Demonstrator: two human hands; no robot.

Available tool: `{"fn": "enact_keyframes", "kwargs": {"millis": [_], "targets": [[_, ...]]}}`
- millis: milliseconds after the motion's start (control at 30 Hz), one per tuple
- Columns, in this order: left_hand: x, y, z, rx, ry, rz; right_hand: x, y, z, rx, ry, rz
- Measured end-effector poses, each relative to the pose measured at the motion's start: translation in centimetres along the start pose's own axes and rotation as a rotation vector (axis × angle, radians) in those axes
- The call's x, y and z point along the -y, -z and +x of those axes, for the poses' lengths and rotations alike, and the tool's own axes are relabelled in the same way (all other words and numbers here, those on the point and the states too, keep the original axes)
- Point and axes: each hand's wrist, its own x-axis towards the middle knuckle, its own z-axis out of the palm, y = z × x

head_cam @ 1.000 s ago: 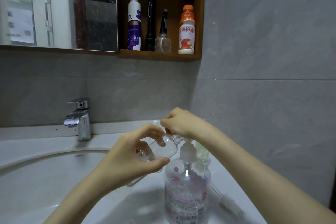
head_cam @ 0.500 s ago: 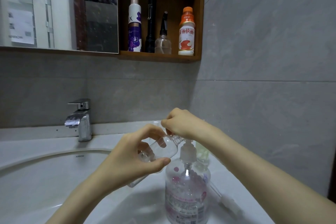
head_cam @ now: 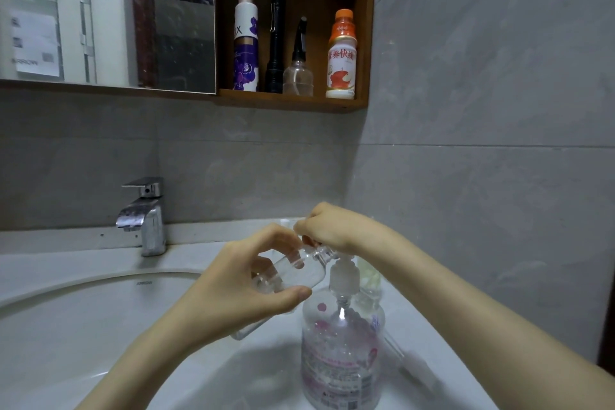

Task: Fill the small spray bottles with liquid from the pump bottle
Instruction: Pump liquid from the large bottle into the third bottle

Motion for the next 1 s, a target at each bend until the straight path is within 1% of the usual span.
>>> {"fn": "enact_keyframes", "kwargs": {"millis": [100, 367, 600, 1000], "targets": [[0.04, -0.25, -0.08, 0.019, -0.005, 0.006, -0.33, -0.59, 0.01, 0.022, -0.018, -0.029], [-0.03, -0.36, -0.10, 0.003, -0.007, -0.006, -0.42, -0.13, -0.16, -0.078, 0.022, 0.005], [-0.12, -0.09, -0.14, -0.003, -0.010, -0.023, -0.02, 0.28, 0.22, -0.084, 0.060, 0.000], [-0.12, -0.25, -0.14, -0.006, -0.008, -0.040, -0.02, 0.26, 0.04, -0.083, 0.062, -0.009]]}}
